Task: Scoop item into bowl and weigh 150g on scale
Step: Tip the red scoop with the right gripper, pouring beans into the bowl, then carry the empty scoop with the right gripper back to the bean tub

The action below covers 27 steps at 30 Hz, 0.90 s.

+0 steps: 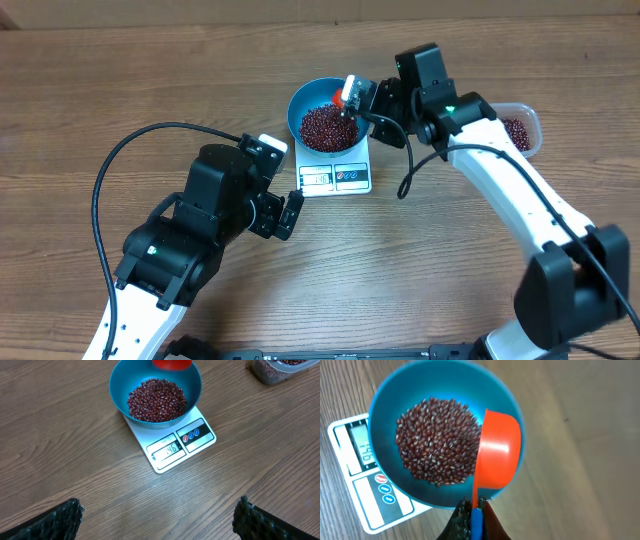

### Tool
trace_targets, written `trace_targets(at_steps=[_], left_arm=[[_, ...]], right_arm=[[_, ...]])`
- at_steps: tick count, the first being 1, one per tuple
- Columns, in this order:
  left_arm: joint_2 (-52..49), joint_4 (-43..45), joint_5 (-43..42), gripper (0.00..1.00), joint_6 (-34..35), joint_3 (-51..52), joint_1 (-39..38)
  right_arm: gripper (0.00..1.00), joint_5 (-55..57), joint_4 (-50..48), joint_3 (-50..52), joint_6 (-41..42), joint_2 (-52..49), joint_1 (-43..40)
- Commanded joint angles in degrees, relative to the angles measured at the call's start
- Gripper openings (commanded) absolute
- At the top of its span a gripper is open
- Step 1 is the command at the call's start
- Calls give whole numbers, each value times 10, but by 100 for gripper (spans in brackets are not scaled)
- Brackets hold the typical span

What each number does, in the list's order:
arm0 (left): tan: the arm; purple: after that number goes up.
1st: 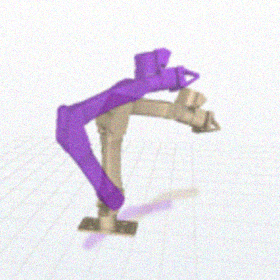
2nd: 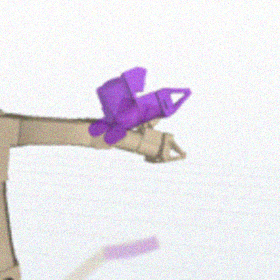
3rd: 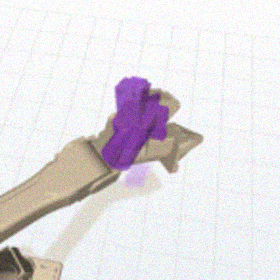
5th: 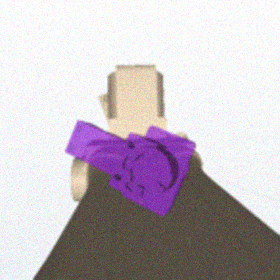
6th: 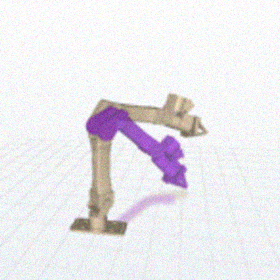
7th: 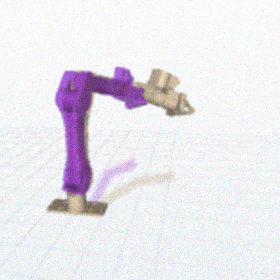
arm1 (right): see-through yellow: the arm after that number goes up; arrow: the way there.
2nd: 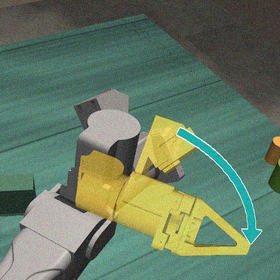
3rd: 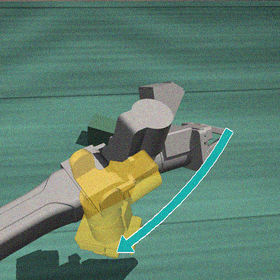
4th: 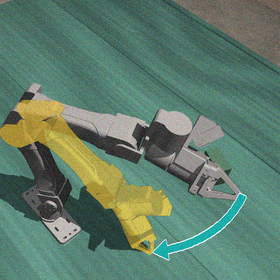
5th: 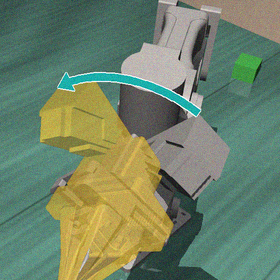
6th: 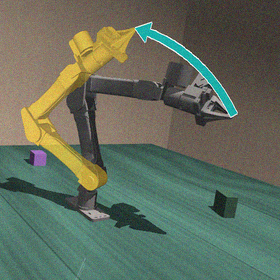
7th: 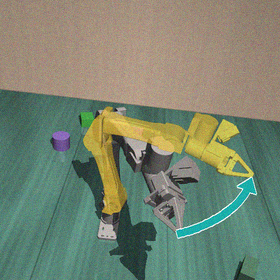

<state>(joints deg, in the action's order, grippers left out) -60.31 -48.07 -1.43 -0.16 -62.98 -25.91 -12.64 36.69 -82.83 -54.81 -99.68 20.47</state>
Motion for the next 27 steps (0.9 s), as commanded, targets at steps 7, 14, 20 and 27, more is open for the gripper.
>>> trace_targets(at_steps=[7, 14, 20, 27], left_arm=[[3, 1, 4, 100, 3, 2, -4], [3, 1, 4, 99, 3, 2, -4], [3, 1, 4, 100, 3, 2, -4], [3, 1, 4, 100, 3, 2, -4]], right_arm=[[3, 77, -1, -24, 94, 104, 0], [3, 292, 0, -24, 184, 107, -17], [4, 332, 27, -24, 313, 107, -72], [4, 329, 106, -23, 401, 105, -145]])
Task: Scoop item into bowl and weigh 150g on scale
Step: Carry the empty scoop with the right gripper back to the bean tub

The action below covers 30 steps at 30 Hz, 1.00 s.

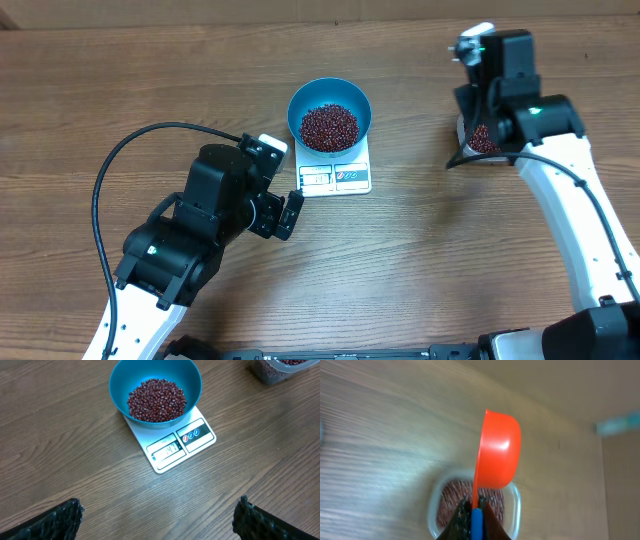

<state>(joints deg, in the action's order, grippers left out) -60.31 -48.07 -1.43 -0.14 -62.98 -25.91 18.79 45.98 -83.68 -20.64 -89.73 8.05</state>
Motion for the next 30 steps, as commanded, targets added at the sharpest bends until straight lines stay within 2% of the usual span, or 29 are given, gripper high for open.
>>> trace_targets(at_steps=[1, 9, 15, 30], left_arm=[[3, 1, 4, 100, 3, 2, -4], [3, 1, 4, 99, 3, 2, -4], [3, 1, 4, 99, 3, 2, -4], [3, 1, 4, 99, 3, 2, -4]], right_arm=[[4, 11, 26, -13, 59, 5, -30], [4, -84, 56, 19, 62, 1, -87], [4, -108, 52, 52, 76, 1, -104], [4, -108, -63, 170, 76, 0, -104]])
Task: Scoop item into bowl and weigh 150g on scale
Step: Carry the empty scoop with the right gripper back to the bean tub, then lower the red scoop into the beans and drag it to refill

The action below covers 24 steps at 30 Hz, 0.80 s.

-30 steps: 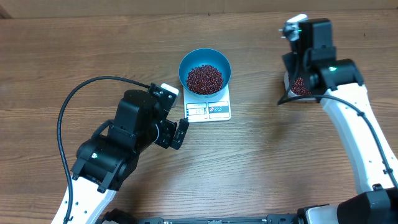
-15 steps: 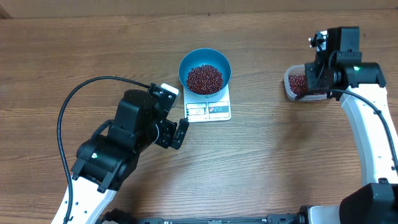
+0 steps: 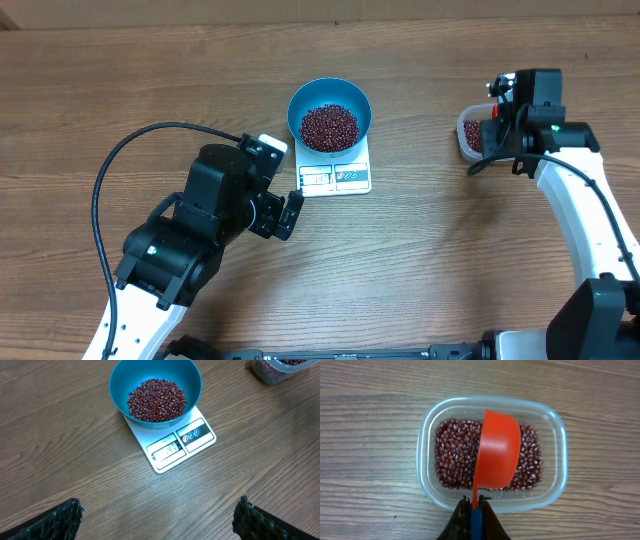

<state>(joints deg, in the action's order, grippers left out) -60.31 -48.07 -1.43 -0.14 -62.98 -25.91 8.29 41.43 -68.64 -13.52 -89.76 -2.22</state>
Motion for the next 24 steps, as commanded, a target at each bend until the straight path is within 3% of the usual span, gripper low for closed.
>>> trace_targets(at_steps=[1, 24], left_arm=[[3, 1, 4, 100, 3, 2, -4], [3, 1, 4, 100, 3, 2, -4]], right_arm=[[4, -3, -23, 25, 5, 0, -1], [4, -50, -87, 88, 5, -5, -1]])
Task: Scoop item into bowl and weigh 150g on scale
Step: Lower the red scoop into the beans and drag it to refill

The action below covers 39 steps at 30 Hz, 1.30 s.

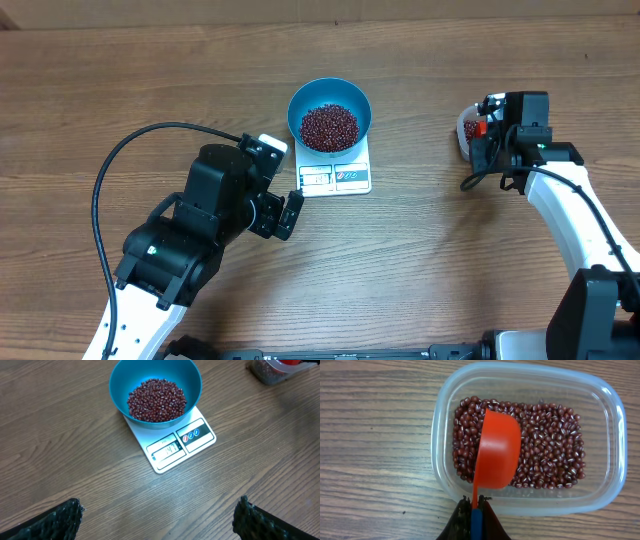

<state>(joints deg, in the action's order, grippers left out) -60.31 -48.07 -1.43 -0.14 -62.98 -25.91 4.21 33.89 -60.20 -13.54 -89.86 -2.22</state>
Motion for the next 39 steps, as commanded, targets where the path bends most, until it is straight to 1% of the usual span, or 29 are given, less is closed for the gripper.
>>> trace_targets(at_steps=[1, 14, 22, 30, 36, 39], left_arm=[[3, 1, 4, 99, 3, 2, -4], [3, 1, 4, 100, 3, 2, -4], [3, 1, 4, 100, 3, 2, -4], [3, 1, 4, 99, 3, 2, -4], [3, 1, 4, 100, 3, 2, -4], [3, 1, 4, 99, 3, 2, -4]], right_arm=[[4, -9, -16, 3, 5, -6, -1], [4, -17, -26, 3, 5, -52, -1], [4, -39, -23, -3, 5, -51, -1], [3, -48, -4, -29, 5, -14, -1], [4, -95, -2, -33, 5, 28, -2], [4, -103, 3, -33, 5, 34, -10]])
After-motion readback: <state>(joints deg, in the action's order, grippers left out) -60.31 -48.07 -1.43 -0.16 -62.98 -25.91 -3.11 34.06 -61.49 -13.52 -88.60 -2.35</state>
